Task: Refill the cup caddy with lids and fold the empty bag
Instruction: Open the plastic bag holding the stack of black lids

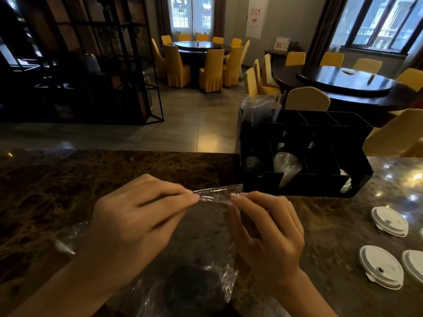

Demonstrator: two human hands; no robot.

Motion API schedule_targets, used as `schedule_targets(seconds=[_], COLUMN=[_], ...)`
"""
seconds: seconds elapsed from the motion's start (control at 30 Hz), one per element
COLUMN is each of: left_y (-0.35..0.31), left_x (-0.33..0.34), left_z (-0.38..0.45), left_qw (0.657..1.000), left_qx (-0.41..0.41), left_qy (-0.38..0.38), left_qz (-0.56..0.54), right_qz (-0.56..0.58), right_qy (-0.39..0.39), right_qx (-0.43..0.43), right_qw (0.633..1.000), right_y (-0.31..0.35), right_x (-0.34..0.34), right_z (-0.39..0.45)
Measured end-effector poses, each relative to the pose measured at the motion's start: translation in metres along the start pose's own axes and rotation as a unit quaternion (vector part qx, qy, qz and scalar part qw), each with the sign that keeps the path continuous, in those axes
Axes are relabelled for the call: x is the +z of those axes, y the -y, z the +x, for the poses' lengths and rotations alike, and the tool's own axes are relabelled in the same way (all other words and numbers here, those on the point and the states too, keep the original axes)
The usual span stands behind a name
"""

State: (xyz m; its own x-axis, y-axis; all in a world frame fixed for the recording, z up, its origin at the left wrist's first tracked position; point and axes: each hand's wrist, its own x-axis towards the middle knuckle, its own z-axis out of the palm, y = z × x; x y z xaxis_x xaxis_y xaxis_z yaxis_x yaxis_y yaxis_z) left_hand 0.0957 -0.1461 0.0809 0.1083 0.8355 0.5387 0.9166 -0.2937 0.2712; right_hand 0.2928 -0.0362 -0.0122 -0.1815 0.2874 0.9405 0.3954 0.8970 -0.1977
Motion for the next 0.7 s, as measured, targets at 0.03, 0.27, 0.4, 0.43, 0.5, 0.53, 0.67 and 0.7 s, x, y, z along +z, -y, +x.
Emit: schedule_targets(seconds=[0.03, 0.27, 0.4, 0.43, 0.5, 0.53, 0.67, 0.7], left_y=[0.004, 0.003, 0.002, 0.003, 0.006, 0.009, 0.030, 0.038], left_x=[0.000, -0.007, -0.018, -0.022, -0.029, -0.032, -0.048, -0.053], left_z=[0.001, 0.011, 0.018, 0.019, 0.022, 0.023, 0.019, 0.018], left_qw=[1.000, 0.997, 0.998, 0.999, 0.999, 0.998, 0.995, 0.994], left_qx=[-0.006, -0.028, 0.008, 0.022, 0.036, 0.034, 0.000, -0.004], left_qy=[-0.010, -0.036, -0.041, -0.028, 0.025, 0.051, 0.103, 0.106], left_qz=[-0.002, -0.059, -0.041, -0.027, -0.005, 0.002, 0.013, 0.022], right_qz=[0.001, 0.037, 0.076, 0.088, 0.112, 0.122, 0.136, 0.131], right_qy=[0.000, 0.015, 0.044, 0.057, 0.079, 0.086, 0.117, 0.123], right_qx=[0.003, 0.029, 0.056, 0.061, 0.062, 0.063, 0.080, 0.082], right_qw=[1.000, 0.999, 0.995, 0.993, 0.989, 0.987, 0.981, 0.980], right_y=[0.000, 0.004, 0.002, 0.001, -0.002, -0.003, -0.012, -0.014], right_x=[-0.001, -0.008, -0.014, -0.016, -0.020, -0.022, -0.032, -0.034], right_z=[0.001, 0.006, 0.015, 0.019, 0.030, 0.035, 0.052, 0.056])
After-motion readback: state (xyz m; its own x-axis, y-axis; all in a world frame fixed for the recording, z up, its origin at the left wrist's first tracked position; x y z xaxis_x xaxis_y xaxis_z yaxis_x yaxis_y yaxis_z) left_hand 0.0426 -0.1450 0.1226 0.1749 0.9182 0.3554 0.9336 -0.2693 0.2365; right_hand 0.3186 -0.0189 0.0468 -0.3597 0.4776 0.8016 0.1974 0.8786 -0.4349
